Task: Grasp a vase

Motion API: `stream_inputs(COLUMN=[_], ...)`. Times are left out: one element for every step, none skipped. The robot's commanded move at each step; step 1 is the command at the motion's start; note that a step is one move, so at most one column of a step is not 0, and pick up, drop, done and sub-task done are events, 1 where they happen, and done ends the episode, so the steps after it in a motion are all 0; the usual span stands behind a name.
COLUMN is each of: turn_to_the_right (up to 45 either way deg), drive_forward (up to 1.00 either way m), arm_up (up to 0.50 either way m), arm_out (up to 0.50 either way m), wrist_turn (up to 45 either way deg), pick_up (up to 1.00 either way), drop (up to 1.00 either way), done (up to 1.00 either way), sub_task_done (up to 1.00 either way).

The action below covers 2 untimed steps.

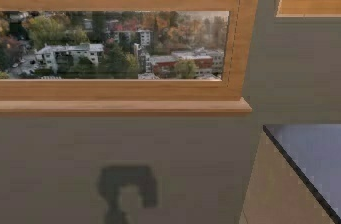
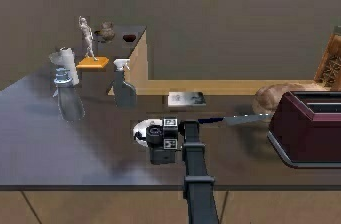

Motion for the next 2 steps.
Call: stream_inputs(turn_to_the_right=[0.0, 0.0], drive_forward=[0.0, 0.0], arm_up=[0.1, 0.0], arm_out=[0.0, 0.0], wrist_turn=[0.0, 0.0], pick_up=[0.0, 0.0], drop=[0.0, 0.0], done=[0.0, 1.0], sub_task_done=[0.0, 0.0])
